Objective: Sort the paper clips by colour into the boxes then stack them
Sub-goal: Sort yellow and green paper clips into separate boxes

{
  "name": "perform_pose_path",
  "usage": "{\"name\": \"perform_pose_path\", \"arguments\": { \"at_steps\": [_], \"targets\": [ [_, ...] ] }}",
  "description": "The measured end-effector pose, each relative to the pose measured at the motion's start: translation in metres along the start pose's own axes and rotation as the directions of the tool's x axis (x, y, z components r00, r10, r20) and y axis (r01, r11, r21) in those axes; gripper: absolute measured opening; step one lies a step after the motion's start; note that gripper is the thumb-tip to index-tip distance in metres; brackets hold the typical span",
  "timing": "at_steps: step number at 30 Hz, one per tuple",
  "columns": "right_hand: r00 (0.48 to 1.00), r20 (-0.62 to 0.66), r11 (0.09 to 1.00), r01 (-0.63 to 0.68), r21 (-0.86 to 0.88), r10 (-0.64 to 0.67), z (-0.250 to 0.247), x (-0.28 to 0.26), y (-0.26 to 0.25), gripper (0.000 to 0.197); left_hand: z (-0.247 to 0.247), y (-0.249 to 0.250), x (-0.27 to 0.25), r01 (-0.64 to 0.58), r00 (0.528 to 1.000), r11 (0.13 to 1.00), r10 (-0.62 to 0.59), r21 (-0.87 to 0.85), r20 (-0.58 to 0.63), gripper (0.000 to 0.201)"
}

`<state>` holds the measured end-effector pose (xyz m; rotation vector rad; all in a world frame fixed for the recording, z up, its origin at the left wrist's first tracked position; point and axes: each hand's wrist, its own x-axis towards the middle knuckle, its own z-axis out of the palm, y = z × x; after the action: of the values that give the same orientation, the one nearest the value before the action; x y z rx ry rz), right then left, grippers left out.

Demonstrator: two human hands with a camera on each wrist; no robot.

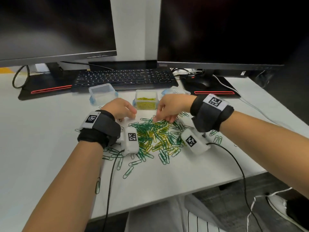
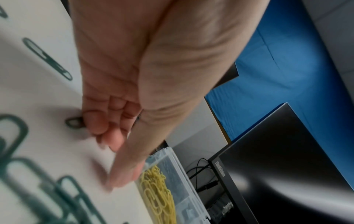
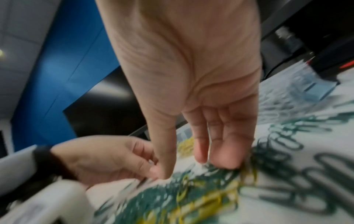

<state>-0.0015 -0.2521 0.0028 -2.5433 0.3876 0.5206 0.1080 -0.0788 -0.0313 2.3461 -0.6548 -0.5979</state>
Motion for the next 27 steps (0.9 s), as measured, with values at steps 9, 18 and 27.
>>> {"name": "perform_pose_path", "arguments": {
  "at_steps": [9, 18, 27],
  "targets": [
    [0.988, 0.016, 0.987, 0.152, -0.044, -0.151, 0.013, 0.009, 0.009, 0.019, -0.001, -0.009, 0.004, -0.032, 0.999, 0.999, 0.033, 0.028, -0.039, 0.014],
    [0.965, 0.115, 0.826, 0.137, 0.547, -0.236, -0.007, -0.009, 0.031, 0.014, 0.004, -0.007, 0.008, -0.017, 0.974, 0.999, 0.007, -0.042, -0.225, 0.010],
    [0.998, -0.040, 0.986, 0.033, -0.162, -0.040, -0.020, -0.016, 0.023, 0.028, 0.008, -0.007, 0.015, 0.043, 0.985, 0.999, -0.041, 0.006, -0.166, 0.026]
  ]
}}
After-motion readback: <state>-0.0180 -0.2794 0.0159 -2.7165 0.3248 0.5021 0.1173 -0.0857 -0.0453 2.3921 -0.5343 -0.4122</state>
